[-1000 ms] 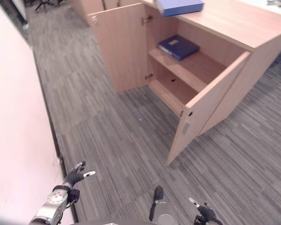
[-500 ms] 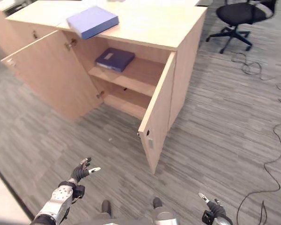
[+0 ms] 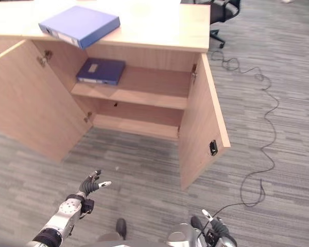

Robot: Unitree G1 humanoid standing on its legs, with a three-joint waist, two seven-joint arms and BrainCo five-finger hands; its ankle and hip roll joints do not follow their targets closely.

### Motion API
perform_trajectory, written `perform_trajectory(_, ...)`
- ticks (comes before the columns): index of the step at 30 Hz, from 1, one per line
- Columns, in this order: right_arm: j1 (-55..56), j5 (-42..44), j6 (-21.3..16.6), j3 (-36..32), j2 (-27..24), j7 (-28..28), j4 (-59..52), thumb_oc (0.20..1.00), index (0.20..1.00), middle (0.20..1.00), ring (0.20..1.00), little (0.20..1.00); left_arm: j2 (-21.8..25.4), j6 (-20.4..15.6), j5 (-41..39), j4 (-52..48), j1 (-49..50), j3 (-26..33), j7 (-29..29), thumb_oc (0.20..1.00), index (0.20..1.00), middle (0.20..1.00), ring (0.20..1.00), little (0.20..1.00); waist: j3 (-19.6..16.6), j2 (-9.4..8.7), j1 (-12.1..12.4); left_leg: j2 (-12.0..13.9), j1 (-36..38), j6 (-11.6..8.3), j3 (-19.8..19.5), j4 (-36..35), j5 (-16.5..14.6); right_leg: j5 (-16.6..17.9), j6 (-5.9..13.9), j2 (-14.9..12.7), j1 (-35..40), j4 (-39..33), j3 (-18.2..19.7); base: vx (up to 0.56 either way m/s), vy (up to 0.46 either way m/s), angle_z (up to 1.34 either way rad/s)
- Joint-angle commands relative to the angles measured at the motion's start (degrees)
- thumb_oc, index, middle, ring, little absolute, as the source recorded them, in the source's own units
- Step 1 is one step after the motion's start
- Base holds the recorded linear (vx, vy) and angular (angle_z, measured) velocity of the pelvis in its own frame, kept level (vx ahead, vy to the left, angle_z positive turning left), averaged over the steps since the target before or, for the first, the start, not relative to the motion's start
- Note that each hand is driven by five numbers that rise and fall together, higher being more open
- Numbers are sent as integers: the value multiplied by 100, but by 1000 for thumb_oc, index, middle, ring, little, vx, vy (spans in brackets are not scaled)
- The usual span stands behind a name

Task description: Put the empty folder in the office cabinet

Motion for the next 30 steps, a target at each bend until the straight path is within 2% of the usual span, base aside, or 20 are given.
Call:
perform_trajectory(1,-146,53,-129,160,-235,32,-175,1000,1000,1000,1000,1000,144,-213,25,-536,85,441,3,1000,1000,1000,1000,1000,-67,64,193,651,26,-306,335,-151,52,-250,104,-347,-226,572,-1352,-52,290,-62)
perform_trajectory(2,-141,51,-128,162,-232,31,-179,1000,1000,1000,1000,1000,147,-209,25,-542,91,443,1,1000,1000,1000,1000,1000,-70,60,183,649,25,-305,326,-151,47,-262,104,-353,-223,583,-1361,-87,458,-99)
perform_trajectory(3,-105,-72,-124,307,-181,89,-280,1000,1000,1000,1000,1000,156,-181,68,-554,232,563,-39,1000,1000,1000,1000,1000,37,126,205,503,59,-82,469,-134,55,-646,36,191,-338,1176,-1667,-71,475,-85)
perform_trajectory(5,-78,-41,-148,369,-165,112,-272,1000,1000,1000,1000,1000,114,-135,90,-536,317,651,-58,1000,1000,1000,1000,1000,91,122,219,264,77,81,434,-104,36,-1032,-5,976,-282,1229,-1632,-39,440,-63)
perform_trajectory(7,-86,-45,-192,453,-145,129,-267,1000,1000,1000,1000,1000,61,-100,37,-482,383,790,-33,1000,1000,1000,1000,1000,99,125,337,80,45,196,469,-101,48,-1196,-146,1441,-235,1203,-2016,-20,221,-21)
perform_trajectory(9,-45,-116,-196,531,-92,139,-256,1000,1000,1000,1000,1000,5,-64,10,-433,466,842,-48,1000,1000,1000,1000,1000,77,72,473,-6,15,206,526,-60,-12,-1600,-451,1443,-21,995,-2432,20,43,6)
perform_trajectory(11,16,-101,-198,582,-103,159,-205,1000,1000,1000,1000,1000,-63,-80,47,-401,531,827,-108,1000,1000,1000,1000,1000,49,-29,485,-113,67,177,478,24,-101,-1748,-600,1566,371,223,-2064,94,-84,2)
perform_trajectory(14,-6,-138,-149,696,-199,193,-125,1000,1000,1000,1000,1000,-145,-109,-35,-443,648,878,-101,1000,1000,1000,1000,1000,-3,-19,572,-169,-83,169,364,337,-167,-1647,-748,1713,593,-418,-1571,40,-38,-10)
perform_trajectory(16,-5,-138,-149,697,-200,194,-124,1000,1000,1000,1000,1000,-146,-109,-35,-445,651,878,-101,1000,1000,1000,1000,1000,-3,-17,571,-164,-96,167,363,368,-186,-1641,-750,1717,602,-435,-1571,-11,-18,-40)
perform_trajectory(17,-2,-273,-148,765,-352,260,-290,1000,1000,1000,1000,1000,-208,-99,-87,-468,603,828,-113,1000,1000,1000,1000,1000,128,-63,557,-126,-592,-8,330,1184,-213,-1606,-814,1576,734,-748,-1467,-65,43,-12)
perform_trajectory(18,11,-301,-138,729,-426,254,-333,1000,1000,1000,1000,1000,-230,-88,-59,-480,538,775,-137,1000,1000,1000,1000,1000,165,-114,501,207,-800,-158,627,1442,-51,-1560,-770,1390,766,-822,-1547,-66,89,12)
perform_trajectory(19,14,-321,-115,714,-484,223,-355,1000,1000,1000,1000,1000,-245,-77,-31,-502,500,707,-174,1000,1000,1000,1000,1000,180,-127,448,557,-955,-191,911,1601,93,-1576,-751,1290,788,-884,-1651,6,127,21)
perform_trajectory(20,1,-332,-89,727,-519,207,-327,1000,1000,1000,1000,1000,-240,-74,-16,-515,492,676,-193,1000,1000,1000,1000,1000,159,-106,466,759,-1001,-195,973,1584,152,-1613,-743,1269,814,-931,-1696,80,126,57)
perform_trajectory(23,-49,-365,-75,770,-560,259,-316,1000,1000,1000,1000,1000,-206,-84,2,-542,572,712,-153,1000,1000,1000,1000,1000,52,-14,578,928,-861,-361,357,936,428,-1672,-653,1258,927,-934,-1593,152,166,57)
perform_trajectory(24,-36,-375,-68,781,-572,283,-352,1000,1000,1000,1000,1000,-201,-83,-7,-539,590,725,-130,1000,1000,1000,1000,1000,26,23,612,1086,-857,-458,116,667,612,-1738,-623,1211,944,-874,-1536,111,158,-36)
perform_trajectory(25,-29,-376,-66,781,-574,284,-355,1000,1000,1000,1000,1000,-203,-82,-7,-541,595,723,-129,1000,1000,1000,1000,1000,27,24,599,1085,-834,-468,105,626,634,-1761,-627,1213,949,-854,-1549,103,194,-13)
perform_trajectory(26,9,-387,-53,782,-590,296,-377,1000,1000,1000,1000,1000,-209,-85,-13,-503,593,725,-111,1000,1000,1000,1000,1000,23,40,601,1279,-855,-542,-33,428,848,-1843,-603,1142,951,-777,-1526,96,296,6)
perform_trajectory(27,39,-438,-33,798,-618,307,-405,1000,1000,1000,1000,1000,-226,-75,0,-391,535,713,-78,1000,1000,1000,1000,1000,33,28,586,1644,-964,-605,21,200,1174,-1951,-528,964,915,-629,-1531,133,419,17)
perform_trajectory(29,62,-466,-17,816,-634,311,-409,1000,1000,1000,1000,1000,-257,-70,9,-346,461,703,-70,1000,1000,1000,1000,1000,46,29,594,1975,-1037,-661,132,25,1414,-2056,-456,806,885,-395,-1507,118,446,32)
perform_trajectory(30,29,-502,-15,824,-664,325,-420,1000,1000,1000,1000,1000,-263,-102,25,-325,431,687,-66,1000,1000,1000,1000,1000,22,62,597,2192,-1019,-773,96,-23,1565,-2082,-337,636,838,-197,-1451,116,512,37)
